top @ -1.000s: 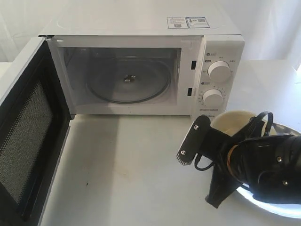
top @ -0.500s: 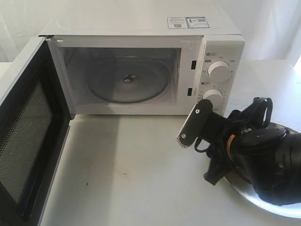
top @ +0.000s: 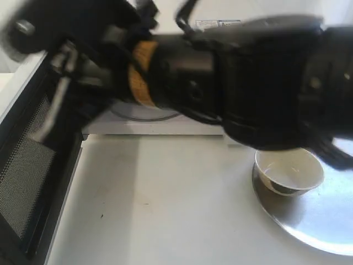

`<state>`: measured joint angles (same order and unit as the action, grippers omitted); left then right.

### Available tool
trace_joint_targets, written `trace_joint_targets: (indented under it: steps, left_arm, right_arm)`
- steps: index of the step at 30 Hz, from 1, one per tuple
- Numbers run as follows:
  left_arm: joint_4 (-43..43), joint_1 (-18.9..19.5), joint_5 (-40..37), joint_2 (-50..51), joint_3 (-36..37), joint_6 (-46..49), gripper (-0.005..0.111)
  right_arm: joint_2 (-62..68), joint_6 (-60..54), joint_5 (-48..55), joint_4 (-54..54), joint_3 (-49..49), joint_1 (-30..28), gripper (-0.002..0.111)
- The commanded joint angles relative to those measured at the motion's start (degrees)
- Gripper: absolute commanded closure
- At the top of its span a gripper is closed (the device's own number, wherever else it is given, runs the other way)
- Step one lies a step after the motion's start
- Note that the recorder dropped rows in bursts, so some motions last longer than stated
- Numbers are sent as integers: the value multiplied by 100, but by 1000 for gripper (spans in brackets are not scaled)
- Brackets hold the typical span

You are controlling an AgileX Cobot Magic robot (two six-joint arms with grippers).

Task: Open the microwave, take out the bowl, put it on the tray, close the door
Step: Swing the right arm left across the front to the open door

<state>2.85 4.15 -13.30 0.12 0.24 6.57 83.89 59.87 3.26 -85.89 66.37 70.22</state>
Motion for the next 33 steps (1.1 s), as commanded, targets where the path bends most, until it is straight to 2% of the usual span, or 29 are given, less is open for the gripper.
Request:
trace_joint_targets:
  steps: [1,5,7,11,17,19,27,30,33]
  left_arm:
    - [-29,-21,-6,-12,-24,-34,107]
    - [-29,-21,-6,-12,-24,-34,107]
    - [-29,-21,-6,-12,-24,-34,107]
    - [-29,-21,-6,-12,-24,-34,107]
    - [-29,-21,-6,-12,-24,-34,107]
    - [-29,-21,-6,-12,-24,-34,107]
    - [-29,-21,-6,-12,-24,-34,107]
    - [-29,-21,-6,-12,-24,-34,107]
    - [-29,-21,4,-12,-24,-34,107]
  right_arm:
    - [955,-847,-860,-928,1401,530,108]
    - [2062,-2674,-585,-1184,2381,837,108]
    - [2631,-3213,-400,-1184,2816,865,108]
    - [3560,-3306,36,-1184,3561,865,108]
    - [4062,-3306,642,-1199,4179,865,108]
    - [4062,-3421,1198,-1311,4175,854,108]
    - [4062,-4773,4812,-1405,4152,767,108]
    - [4062,-5360,5894,-1405,4152,567,108]
    - [4062,-5440,6671,-1405,4152,319,108]
